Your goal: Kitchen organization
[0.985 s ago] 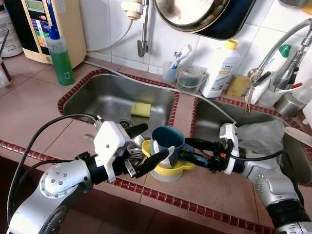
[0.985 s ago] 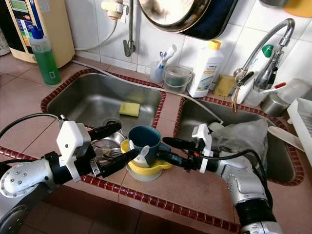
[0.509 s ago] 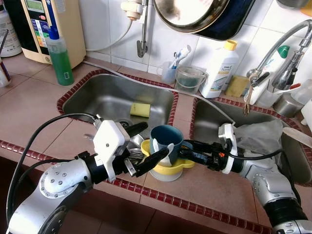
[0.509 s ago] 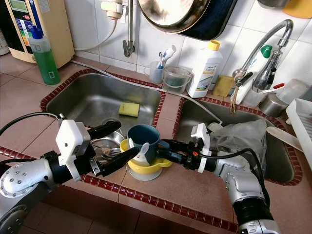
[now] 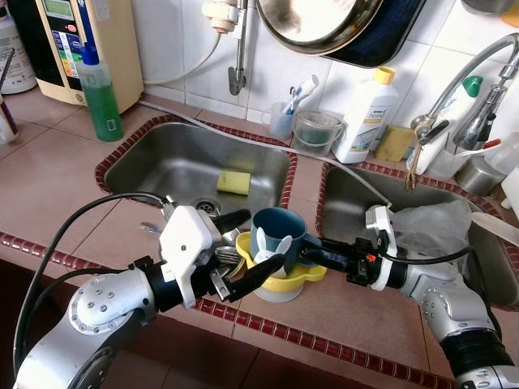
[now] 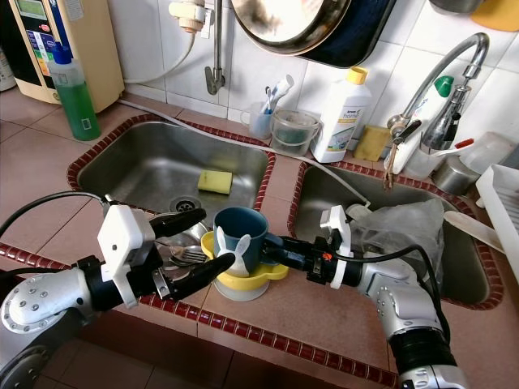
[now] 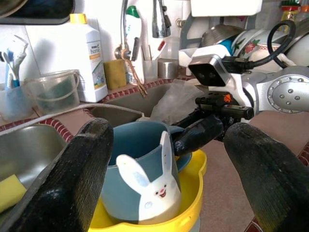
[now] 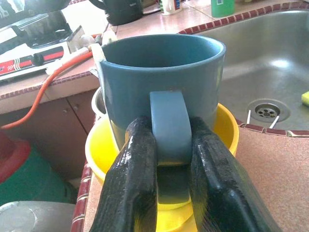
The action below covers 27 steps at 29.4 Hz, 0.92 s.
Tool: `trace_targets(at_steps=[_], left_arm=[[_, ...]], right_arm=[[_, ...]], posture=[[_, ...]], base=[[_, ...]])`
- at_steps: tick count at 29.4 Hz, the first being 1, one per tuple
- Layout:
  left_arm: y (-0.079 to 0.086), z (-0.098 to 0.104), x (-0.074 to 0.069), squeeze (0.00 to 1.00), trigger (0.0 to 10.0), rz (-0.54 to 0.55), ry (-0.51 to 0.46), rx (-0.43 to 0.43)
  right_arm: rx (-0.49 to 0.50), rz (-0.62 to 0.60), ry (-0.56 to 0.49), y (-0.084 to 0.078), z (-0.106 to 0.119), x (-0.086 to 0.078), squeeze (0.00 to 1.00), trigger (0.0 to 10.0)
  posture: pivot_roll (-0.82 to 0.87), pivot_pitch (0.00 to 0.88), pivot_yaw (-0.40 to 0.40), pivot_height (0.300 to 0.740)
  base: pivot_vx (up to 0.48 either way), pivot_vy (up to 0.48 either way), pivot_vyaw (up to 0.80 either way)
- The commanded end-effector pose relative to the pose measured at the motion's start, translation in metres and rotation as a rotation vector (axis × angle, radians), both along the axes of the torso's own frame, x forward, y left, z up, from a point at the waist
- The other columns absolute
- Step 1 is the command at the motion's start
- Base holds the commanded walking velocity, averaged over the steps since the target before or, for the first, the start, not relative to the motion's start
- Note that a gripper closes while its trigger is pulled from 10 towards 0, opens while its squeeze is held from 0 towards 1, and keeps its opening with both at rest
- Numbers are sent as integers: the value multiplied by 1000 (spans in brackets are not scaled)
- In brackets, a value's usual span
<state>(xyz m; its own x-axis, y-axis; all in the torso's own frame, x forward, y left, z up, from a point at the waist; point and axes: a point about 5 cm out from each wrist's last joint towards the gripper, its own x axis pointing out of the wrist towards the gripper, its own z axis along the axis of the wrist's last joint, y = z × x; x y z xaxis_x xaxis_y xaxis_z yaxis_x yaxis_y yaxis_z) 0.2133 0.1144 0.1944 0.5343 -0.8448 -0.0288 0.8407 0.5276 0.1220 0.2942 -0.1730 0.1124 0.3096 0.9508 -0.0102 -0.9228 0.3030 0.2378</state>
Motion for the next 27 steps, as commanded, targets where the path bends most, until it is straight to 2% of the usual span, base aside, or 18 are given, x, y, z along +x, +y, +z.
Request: trace_targets(at_steps=[1, 5, 9, 17, 22, 23, 27], left_arm=[[-3, 3, -4, 0, 10000, -33, -8, 5], [-3, 2, -4, 0, 10000, -33, -8, 6], [-2, 3, -2, 0, 10000, -21, -17, 4], [2, 6, 8, 0, 10000, 12, -43, -7], [3, 7, 11, 0, 10000, 22, -49, -11], [6, 10, 16, 0, 10000, 56, -59, -36], [11, 15, 26, 0, 10000, 126, -108, -77]], right_arm=[[10, 5, -25, -3, 9, 2, 0, 0], [17, 7, -26, -3, 10, 3, 0, 0], [54, 6, -47, -4, 21, 5, 0, 0], [103, -27, -176, -14, 63, 15, 0, 0], [114, -32, -198, -16, 71, 17, 0, 0], [146, -63, -236, -17, 84, 19, 0, 0], [194, -136, -290, -17, 98, 22, 0, 0]], posture=[[197, 0, -129, 740], [199, 0, -131, 740], [201, 0, -136, 740], [193, 0, -133, 740], [193, 0, -133, 740], [189, 0, -131, 740], [191, 0, -132, 740]], base=[[0, 0, 0], [0, 0, 0], [0, 0, 0], [0, 0, 0], [0, 0, 0], [0, 0, 0], [0, 0, 0]])
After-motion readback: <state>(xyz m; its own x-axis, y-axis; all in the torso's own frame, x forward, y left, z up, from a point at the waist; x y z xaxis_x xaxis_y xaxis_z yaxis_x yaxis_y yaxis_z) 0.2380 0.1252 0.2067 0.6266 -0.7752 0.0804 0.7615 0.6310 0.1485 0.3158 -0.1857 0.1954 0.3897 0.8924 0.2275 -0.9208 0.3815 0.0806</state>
